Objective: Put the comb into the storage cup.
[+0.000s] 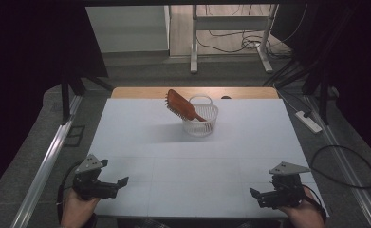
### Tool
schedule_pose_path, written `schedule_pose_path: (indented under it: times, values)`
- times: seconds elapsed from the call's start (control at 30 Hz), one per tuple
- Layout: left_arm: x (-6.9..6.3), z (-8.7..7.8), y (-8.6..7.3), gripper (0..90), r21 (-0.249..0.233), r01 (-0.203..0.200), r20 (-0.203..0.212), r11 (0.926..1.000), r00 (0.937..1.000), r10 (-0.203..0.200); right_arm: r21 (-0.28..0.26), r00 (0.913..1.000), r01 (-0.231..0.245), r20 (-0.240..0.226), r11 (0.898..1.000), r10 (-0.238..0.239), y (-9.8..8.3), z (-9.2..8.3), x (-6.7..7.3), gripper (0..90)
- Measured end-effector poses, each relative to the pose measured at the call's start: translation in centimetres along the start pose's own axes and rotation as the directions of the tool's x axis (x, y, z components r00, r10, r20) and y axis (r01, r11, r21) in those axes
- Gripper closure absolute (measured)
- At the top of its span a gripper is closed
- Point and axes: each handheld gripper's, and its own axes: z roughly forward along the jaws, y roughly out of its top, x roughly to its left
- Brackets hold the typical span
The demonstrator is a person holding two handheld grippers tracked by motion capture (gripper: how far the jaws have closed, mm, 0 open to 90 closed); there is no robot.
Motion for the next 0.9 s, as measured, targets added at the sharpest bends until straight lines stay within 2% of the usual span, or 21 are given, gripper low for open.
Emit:
schedule_pose_path:
  times: [0.47, 0.73, 0.9]
  values:
    - [-0.38, -0.62, -0.60, 0.0, 0.016, -0.016, -0.033, 0.9997, 0.9993, 0.017, 0.002, 1.0000, 0.003, -0.001, 1.000, -0.003, 0.02, 0.02, 0.04, 0.0]
    - [-0.79, -0.29, -0.48, 0.0, 0.064, -0.050, -0.053, 0.9967, 0.9972, 0.053, 0.003, 1.0000, 0.003, 0.001, 1.000, -0.003, 0.02, 0.04, 0.05, 0.0]
    - [-0.76, -0.19, -0.39, 0.0, 0.068, -0.047, -0.040, 0.9966, 0.9980, 0.050, 0.008, 1.0000, 0.004, 0.003, 1.000, -0.004, -0.01, 0.09, 0.02, 0.0]
